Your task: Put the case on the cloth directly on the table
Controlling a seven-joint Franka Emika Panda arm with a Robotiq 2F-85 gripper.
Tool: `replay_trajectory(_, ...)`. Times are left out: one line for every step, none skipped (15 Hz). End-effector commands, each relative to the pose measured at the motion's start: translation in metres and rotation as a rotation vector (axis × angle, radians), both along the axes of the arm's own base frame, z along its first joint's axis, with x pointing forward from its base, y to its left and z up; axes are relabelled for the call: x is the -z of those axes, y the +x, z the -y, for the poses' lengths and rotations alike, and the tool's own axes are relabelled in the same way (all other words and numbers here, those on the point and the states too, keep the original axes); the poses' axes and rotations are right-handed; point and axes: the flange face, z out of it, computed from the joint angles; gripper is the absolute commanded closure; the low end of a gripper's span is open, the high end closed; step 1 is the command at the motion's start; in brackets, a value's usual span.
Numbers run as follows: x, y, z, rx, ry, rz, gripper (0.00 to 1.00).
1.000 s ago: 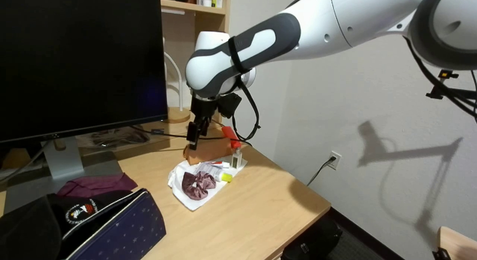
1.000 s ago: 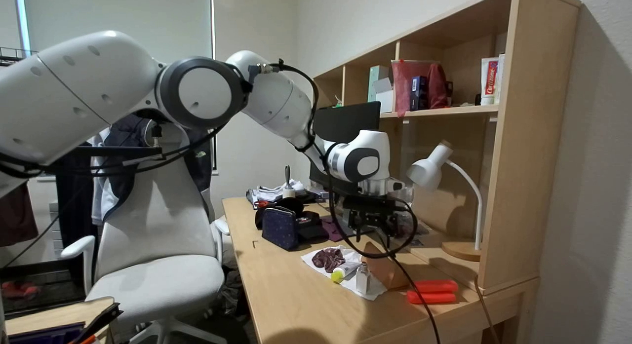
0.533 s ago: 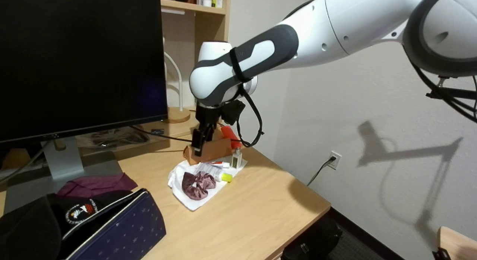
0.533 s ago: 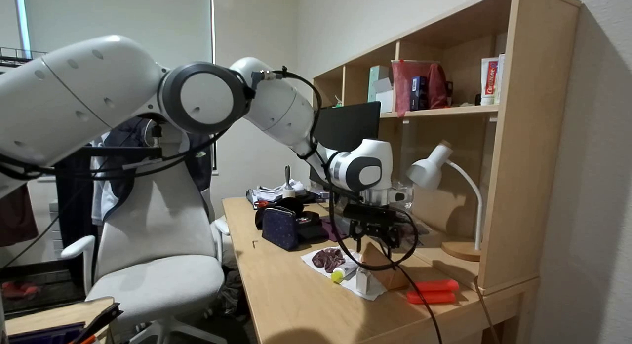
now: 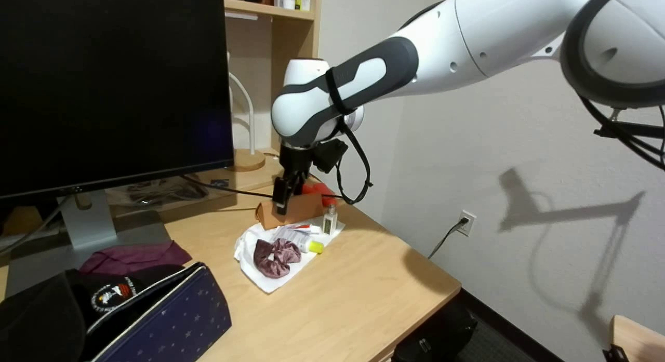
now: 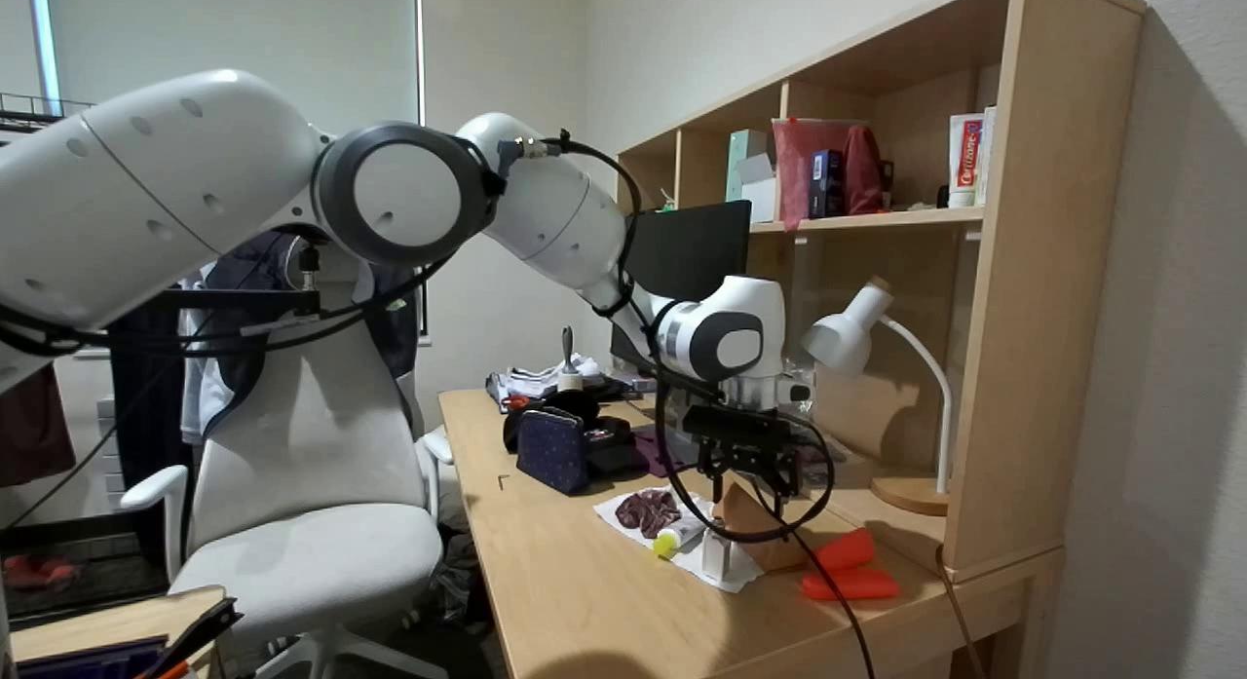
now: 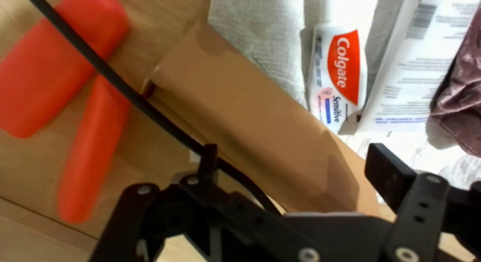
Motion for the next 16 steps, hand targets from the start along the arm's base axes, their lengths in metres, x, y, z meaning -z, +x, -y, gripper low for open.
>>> replay_trajectory(-0.004, 0.001, 0.002, 0.023, 0.015, -0.005, 0.0)
replay_trajectory(-0.004, 0.0, 0.002, 0.021, 0.014, -0.009, 0.0)
replay_trajectory(-0.002, -0.001, 0.002, 0.011, 0.021, -0.022, 0.0)
replay_trajectory(-0.001, -0.001, 0.001, 0.009, 0.024, -0.029, 0.0)
replay_trajectory(0.001, -0.002, -0.001, 0.002, 0.028, -0.04, 0.0)
replay_trajectory(0.002, -0.003, -0.002, -0.005, 0.033, -0.049, 0.0)
replay_trajectory(0.004, -0.003, -0.005, -0.012, 0.044, -0.058, 0.04)
replay_trajectory(0.005, -0.004, -0.007, -0.016, 0.049, -0.066, 0.26)
replay_trajectory(0.006, -0.004, -0.009, -0.019, 0.051, -0.073, 0.29)
replay_trajectory(0.006, -0.004, -0.01, -0.021, 0.053, -0.079, 0.31)
replay_trajectory(0.005, -0.004, -0.011, -0.024, 0.059, -0.081, 0.38)
replay_trajectory(0.004, -0.004, -0.012, -0.025, 0.064, -0.081, 0.44)
replay_trajectory(0.003, -0.003, -0.013, -0.025, 0.068, -0.083, 0.5)
replay_trajectory(0.003, -0.003, -0.014, -0.026, 0.07, -0.085, 0.58)
replay_trajectory(0.003, -0.003, -0.014, -0.027, 0.072, -0.087, 0.63)
replay_trajectory(0.002, -0.003, -0.015, -0.027, 0.073, -0.089, 0.69)
